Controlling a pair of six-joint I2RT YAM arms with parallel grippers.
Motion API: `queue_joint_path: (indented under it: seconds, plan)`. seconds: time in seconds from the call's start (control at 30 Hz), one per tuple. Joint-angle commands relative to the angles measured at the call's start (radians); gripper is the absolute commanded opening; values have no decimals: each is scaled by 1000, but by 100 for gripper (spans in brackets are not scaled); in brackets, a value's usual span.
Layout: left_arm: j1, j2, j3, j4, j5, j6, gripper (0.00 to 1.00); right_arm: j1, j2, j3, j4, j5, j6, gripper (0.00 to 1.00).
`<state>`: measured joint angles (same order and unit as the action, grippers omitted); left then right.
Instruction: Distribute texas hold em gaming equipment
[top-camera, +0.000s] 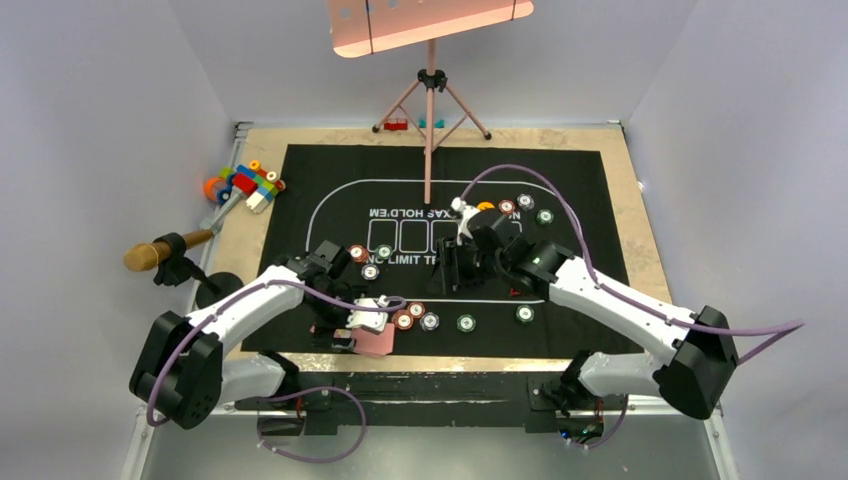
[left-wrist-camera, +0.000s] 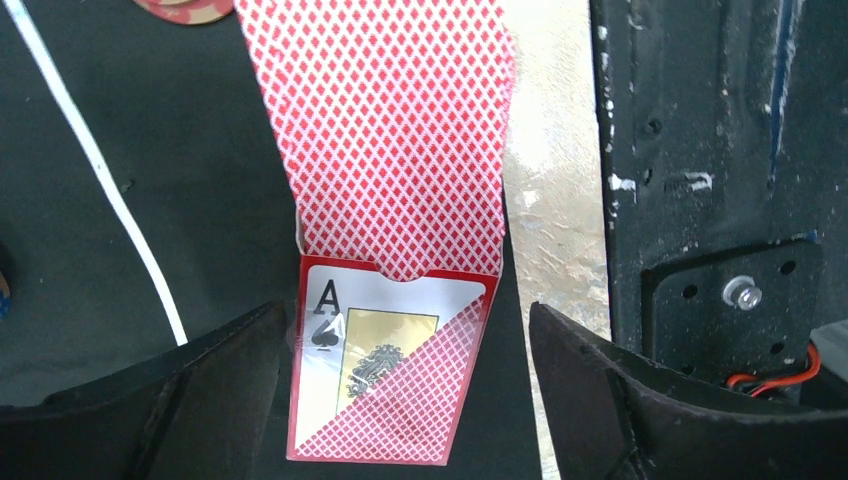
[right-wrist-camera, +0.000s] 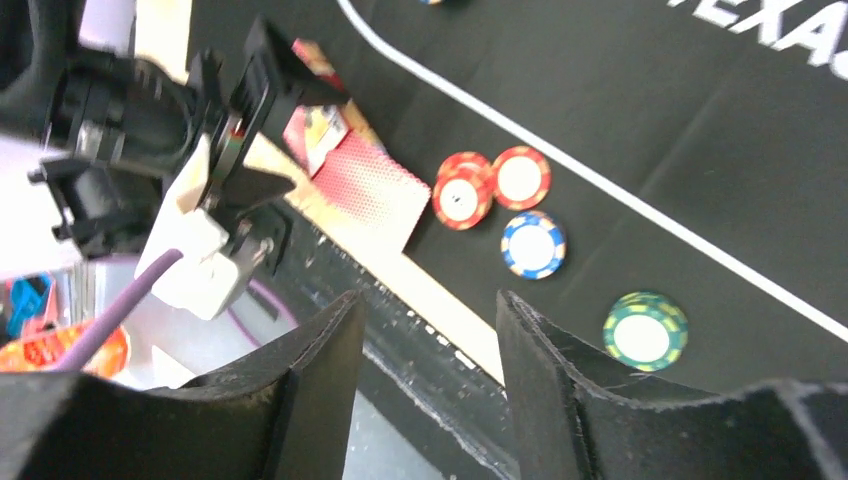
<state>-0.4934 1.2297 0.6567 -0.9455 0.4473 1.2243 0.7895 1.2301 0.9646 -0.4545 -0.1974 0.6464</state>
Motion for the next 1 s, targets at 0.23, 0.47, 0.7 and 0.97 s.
queue_joint_path:
  seconds: [0.23,0.47,0.7,0.97]
  plan:
    - [-5,-55,-5,77,-7,-214,100,248,145,-11,77,-3,46,40]
    - [-4,-71,-13,18,-3,-101,100,317,219,-20,118,3,61,25]
    - [-5,-73,-22,49,-54,-46,100,347,329,8,148,-34,54,12]
    - [1,-122,-34,109,-85,-137,100,348,383,10,186,-33,47,9]
